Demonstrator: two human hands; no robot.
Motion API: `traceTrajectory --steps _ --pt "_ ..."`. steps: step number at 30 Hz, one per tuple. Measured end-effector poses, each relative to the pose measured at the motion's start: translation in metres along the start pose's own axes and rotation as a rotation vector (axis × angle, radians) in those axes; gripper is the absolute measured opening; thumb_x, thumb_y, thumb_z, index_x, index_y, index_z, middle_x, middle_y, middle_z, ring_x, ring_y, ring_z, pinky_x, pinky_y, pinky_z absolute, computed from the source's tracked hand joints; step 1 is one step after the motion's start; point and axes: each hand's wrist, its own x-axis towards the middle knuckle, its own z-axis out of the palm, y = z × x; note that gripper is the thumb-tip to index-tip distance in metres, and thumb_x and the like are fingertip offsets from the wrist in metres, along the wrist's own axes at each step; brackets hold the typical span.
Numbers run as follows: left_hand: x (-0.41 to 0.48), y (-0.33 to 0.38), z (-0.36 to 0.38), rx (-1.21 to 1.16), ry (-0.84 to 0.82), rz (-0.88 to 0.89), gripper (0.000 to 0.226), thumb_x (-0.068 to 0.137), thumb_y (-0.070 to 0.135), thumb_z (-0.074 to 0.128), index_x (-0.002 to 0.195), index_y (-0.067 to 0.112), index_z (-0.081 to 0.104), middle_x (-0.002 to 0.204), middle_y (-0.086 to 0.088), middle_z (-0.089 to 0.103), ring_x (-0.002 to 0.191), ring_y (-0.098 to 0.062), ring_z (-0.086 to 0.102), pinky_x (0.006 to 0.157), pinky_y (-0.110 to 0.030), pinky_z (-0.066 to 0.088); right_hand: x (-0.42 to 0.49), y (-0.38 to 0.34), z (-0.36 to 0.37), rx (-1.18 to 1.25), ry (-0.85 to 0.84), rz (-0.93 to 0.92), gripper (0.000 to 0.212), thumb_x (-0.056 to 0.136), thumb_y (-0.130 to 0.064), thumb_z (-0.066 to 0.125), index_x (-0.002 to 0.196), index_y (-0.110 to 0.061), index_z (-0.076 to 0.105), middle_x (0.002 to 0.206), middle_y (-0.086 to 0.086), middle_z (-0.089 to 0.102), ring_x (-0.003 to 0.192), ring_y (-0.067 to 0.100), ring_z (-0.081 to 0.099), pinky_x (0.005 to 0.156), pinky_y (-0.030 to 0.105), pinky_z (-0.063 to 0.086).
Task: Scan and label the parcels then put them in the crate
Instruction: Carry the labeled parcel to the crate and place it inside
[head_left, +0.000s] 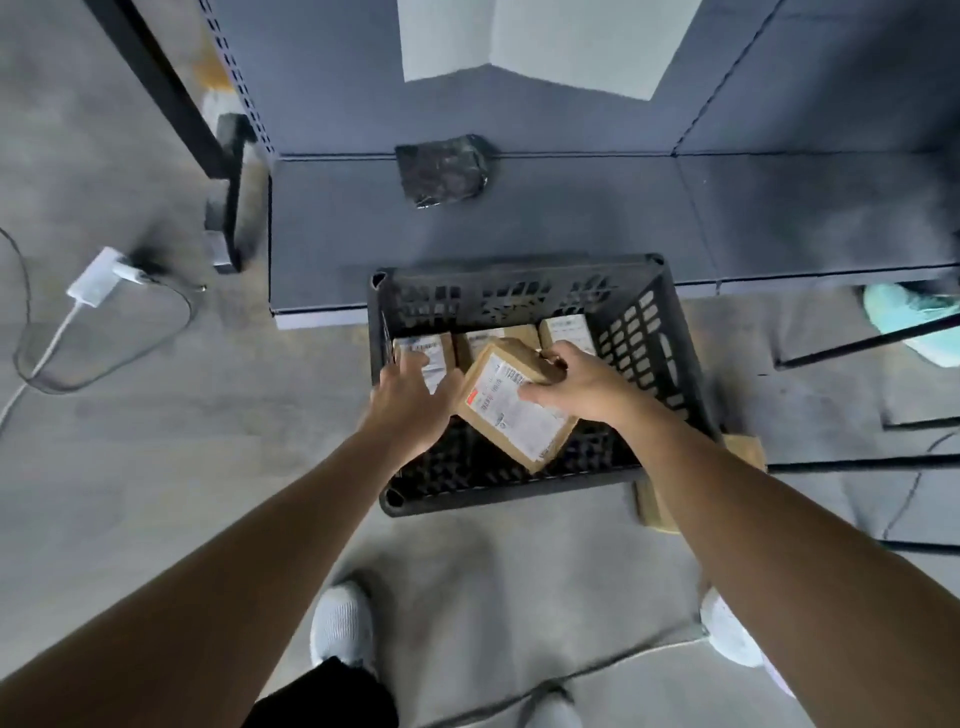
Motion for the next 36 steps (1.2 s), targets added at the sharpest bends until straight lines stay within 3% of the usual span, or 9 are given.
traceTrajectory --steps 4,7,11,19,26,30,32,34,36 --pt "0.04 -0.024 0.033 0.036 0.017 0.038 0.062 0.096 0.055 0.038 0.147 0.021 0.03 0.148 -0.014 0.033 0.131 -0.035 0.04 0.105 -0.05 0.038 0.061 0.018 0.04 -0.212 -0.121 -0.062 0.071 0.071 -0.057 0.079 0.13 -0.026 0.053 0.119 -0.004 0.062 0.097 0.014 0.059 0.074 0.027 0.047" --pt "0.066 -0.035 0.053 0.048 0.012 0.086 0.062 0.097 0.052 0.039 0.148 0.018 0.03 0.149 -0.015 0.03 0.129 -0.035 0.043 0.105 -0.048 0.039 0.092 0.025 0.067 -0.294 -0.229 -0.1 0.085 0.071 -0.061 0.078 0.143 -0.028 0.047 0.132 -0.005 0.058 0.109 0.015 0.058 0.091 0.029 0.049" --pt "0.095 -0.048 0.077 0.077 0.005 0.114 0.06 0.099 0.05 0.036 0.147 0.015 0.029 0.148 -0.018 0.028 0.128 -0.038 0.044 0.106 -0.048 0.038 0.119 0.031 0.103 -0.35 -0.296 -0.151 0.067 0.081 -0.062 0.068 0.138 -0.03 0.054 0.141 -0.007 0.053 0.125 0.019 0.051 0.106 0.034 0.042" --pt "0.107 -0.068 0.098 0.133 -0.018 0.099 0.059 0.1 0.049 0.037 0.145 0.013 0.031 0.15 -0.017 0.028 0.135 -0.036 0.037 0.108 -0.045 0.035 0.136 0.026 0.131 -0.483 -0.344 -0.068 0.063 0.095 -0.068 0.035 0.148 -0.035 0.041 0.143 -0.001 0.051 0.127 0.024 0.05 0.088 0.034 0.045" --pt "0.106 -0.07 0.101 0.21 -0.028 0.109 0.054 0.101 0.045 0.035 0.142 0.01 0.036 0.146 -0.018 0.032 0.133 -0.034 0.038 0.108 -0.044 0.036 0.144 0.037 0.149 -0.489 -0.328 -0.091 0.045 0.101 -0.037 0.049 0.143 -0.02 0.044 0.135 0.007 0.055 0.111 0.024 0.056 0.087 0.035 0.043" --pt "0.112 -0.067 0.102 0.242 -0.021 0.118 0.055 0.101 0.046 0.034 0.143 0.009 0.035 0.149 -0.017 0.029 0.133 -0.034 0.039 0.108 -0.044 0.036 0.149 0.04 0.15 -0.365 -0.33 -0.054 0.048 0.099 -0.033 0.056 0.144 -0.021 0.043 0.123 0.002 0.057 0.084 0.015 0.064 0.07 0.027 0.048" --pt "0.115 -0.067 0.105 0.253 -0.024 0.126 0.056 0.101 0.046 0.034 0.143 0.01 0.034 0.15 -0.016 0.028 0.134 -0.034 0.037 0.108 -0.044 0.035 0.149 0.042 0.15 -0.32 -0.314 -0.038 0.054 0.1 -0.032 0.055 0.149 -0.024 0.035 0.133 0.003 0.053 0.078 0.01 0.061 0.063 0.025 0.046" --pt "0.115 -0.07 0.107 0.269 -0.044 0.128 0.056 0.101 0.047 0.035 0.143 0.011 0.034 0.15 -0.016 0.028 0.136 -0.034 0.035 0.109 -0.045 0.035 0.144 0.044 0.147 -0.307 -0.287 -0.031 0.055 0.101 -0.031 0.051 0.151 -0.024 0.032 0.139 0.004 0.051 0.084 0.013 0.061 0.065 0.026 0.048" --pt "0.106 -0.068 0.104 0.277 -0.083 0.12 0.058 0.1 0.048 0.036 0.143 0.011 0.033 0.149 -0.019 0.029 0.135 -0.036 0.035 0.108 -0.046 0.036 0.129 0.042 0.138 -0.298 -0.251 -0.044 0.048 0.102 -0.032 0.049 0.146 -0.02 0.038 0.137 0.006 0.055 0.107 0.021 0.061 0.085 0.033 0.051"
